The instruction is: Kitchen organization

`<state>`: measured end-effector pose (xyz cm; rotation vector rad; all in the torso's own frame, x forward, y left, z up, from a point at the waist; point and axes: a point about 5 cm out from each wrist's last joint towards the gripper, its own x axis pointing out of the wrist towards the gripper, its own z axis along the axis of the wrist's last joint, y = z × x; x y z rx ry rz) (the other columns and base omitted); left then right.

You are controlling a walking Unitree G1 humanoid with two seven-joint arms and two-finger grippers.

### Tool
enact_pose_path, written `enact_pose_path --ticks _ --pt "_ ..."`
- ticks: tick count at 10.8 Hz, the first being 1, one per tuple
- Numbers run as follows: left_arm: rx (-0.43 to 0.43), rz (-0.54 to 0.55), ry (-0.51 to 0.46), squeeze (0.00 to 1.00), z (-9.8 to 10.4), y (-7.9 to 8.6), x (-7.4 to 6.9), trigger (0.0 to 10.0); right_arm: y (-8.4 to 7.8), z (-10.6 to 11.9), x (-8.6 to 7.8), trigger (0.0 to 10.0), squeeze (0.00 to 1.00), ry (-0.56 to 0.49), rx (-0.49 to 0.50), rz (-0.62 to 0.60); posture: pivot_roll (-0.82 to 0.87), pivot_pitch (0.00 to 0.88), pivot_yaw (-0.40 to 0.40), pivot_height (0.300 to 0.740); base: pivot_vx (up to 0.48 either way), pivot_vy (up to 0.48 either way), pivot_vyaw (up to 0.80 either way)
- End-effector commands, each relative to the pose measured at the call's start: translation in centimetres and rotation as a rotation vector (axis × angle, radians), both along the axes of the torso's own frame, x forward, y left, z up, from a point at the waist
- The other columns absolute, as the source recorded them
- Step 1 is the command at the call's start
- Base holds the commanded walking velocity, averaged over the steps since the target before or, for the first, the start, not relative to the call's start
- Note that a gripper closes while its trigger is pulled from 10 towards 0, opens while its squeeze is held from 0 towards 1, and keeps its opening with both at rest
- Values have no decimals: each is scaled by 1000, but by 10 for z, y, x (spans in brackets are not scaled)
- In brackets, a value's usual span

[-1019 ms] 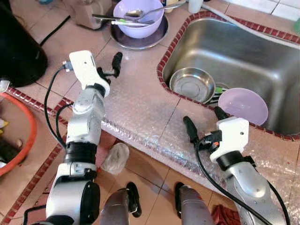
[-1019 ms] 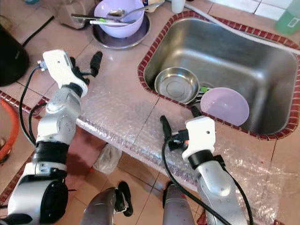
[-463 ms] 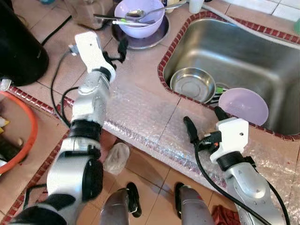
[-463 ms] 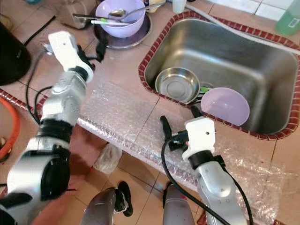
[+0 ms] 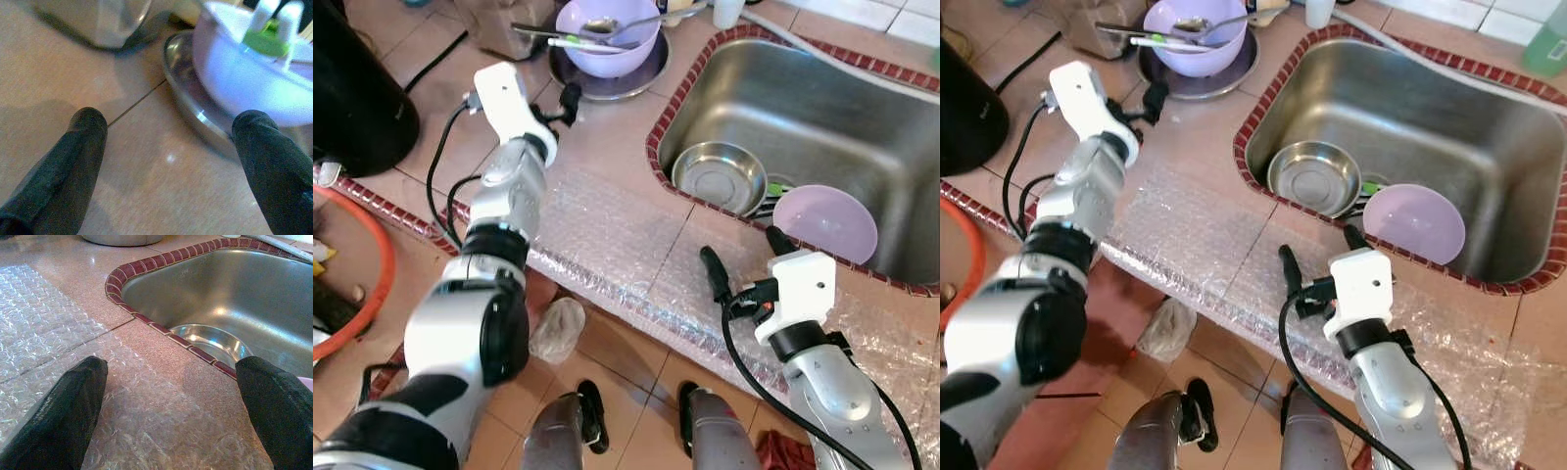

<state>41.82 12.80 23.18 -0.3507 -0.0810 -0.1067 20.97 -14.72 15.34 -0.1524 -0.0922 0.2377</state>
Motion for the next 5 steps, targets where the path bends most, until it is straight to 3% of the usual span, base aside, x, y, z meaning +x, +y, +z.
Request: enact_pose_path --ticks 1,3,5 --pt "-5 4 -11 0 5 2 2 10000 0 -8 -4 10000 0 43 -5 -5 -269 272 123 740 0 0 0" --pt "-10 -4 -20 0 9 1 3 10000 0 -8 -3 10000 0 41 -4 -7 -269 271 124 740 0 0 0" --pt "27 -15 49 0 -4 -1 3 10000 0 -10 -2 10000 0 43 -5 -4 -269 271 124 740 0 0 0"
